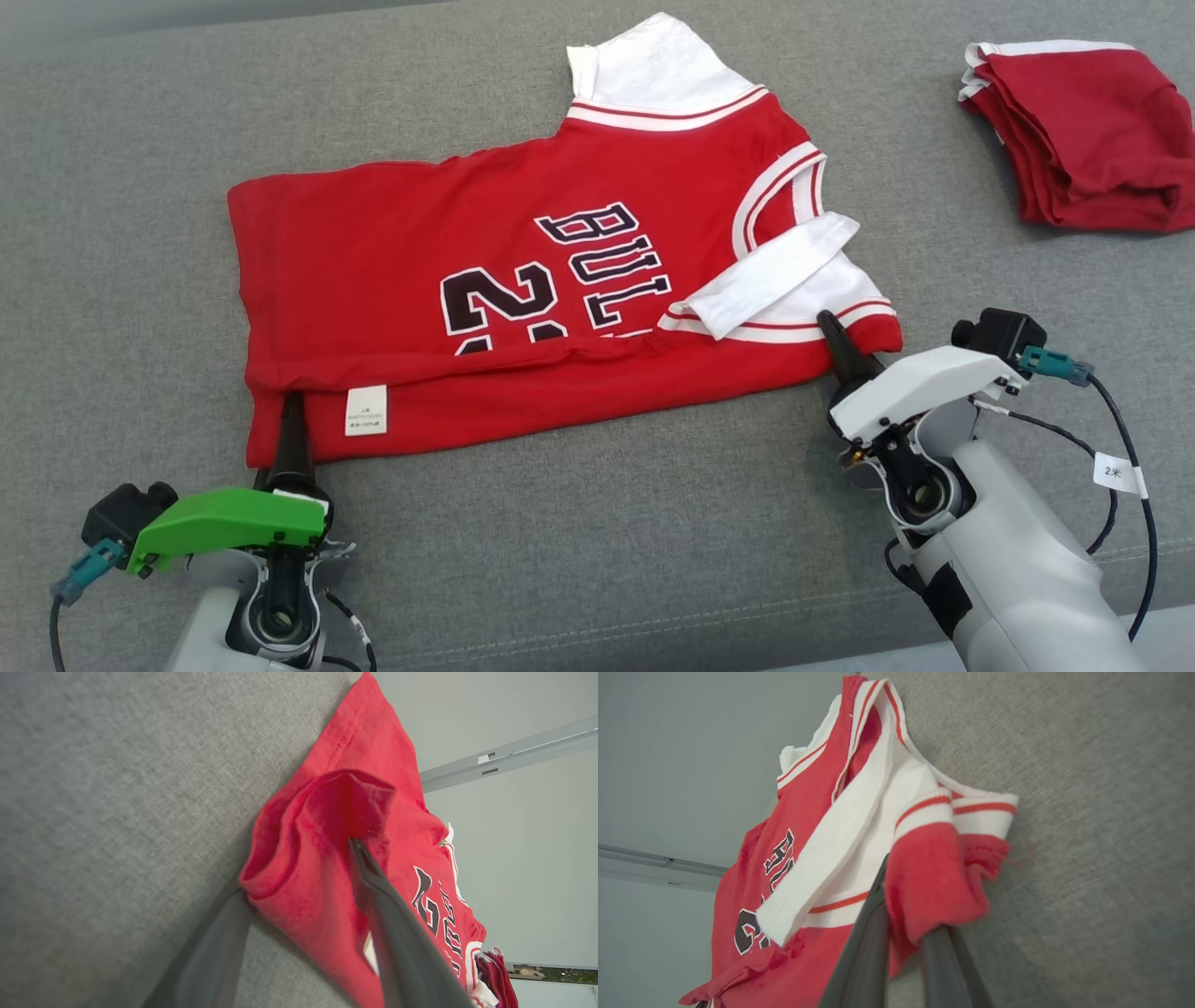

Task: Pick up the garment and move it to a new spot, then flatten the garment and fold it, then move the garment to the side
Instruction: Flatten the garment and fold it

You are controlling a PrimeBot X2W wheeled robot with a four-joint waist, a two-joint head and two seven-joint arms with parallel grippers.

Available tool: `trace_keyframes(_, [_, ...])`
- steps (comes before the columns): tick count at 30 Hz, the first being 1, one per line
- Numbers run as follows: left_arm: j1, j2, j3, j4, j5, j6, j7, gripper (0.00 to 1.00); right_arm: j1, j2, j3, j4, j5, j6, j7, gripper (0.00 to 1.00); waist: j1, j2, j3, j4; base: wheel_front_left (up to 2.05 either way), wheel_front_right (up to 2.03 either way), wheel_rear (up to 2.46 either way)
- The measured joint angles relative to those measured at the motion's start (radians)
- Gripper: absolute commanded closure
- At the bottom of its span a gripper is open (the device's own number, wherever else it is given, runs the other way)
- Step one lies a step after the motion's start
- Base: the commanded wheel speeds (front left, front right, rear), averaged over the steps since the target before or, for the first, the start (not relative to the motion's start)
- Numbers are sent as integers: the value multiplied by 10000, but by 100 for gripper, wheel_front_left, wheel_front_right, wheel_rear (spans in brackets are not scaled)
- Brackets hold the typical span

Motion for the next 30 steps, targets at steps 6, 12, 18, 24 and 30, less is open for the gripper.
trace_keyframes(6, [149,107,-33,-736,130,-132,-224,100,-174,-153,140,-322,364,0,-128,100,0,-1,-50,-4,0,0,0])
trace_keyframes(12, [445,288,-94,-1973,453,-153,-351,100,-183,-355,224,-719,583,0,-163,100,0,-1,-168,5,0,0,0])
trace_keyframes(18, [848,412,-125,-2945,629,104,-376,100,-180,-529,215,-1043,589,0,-182,100,0,-1,-320,-13,0,0,0])
trace_keyframes(24, [1437,479,-190,-3463,700,476,-372,100,136,-619,17,-1363,341,0,-81,100,0,-1,-443,-39,0,0,0])
trace_keyframes(30, [2059,324,-201,-3685,642,631,-376,100,754,-639,-249,-1701,-280,0,268,100,0,-1,-504,-27,0,0,0])
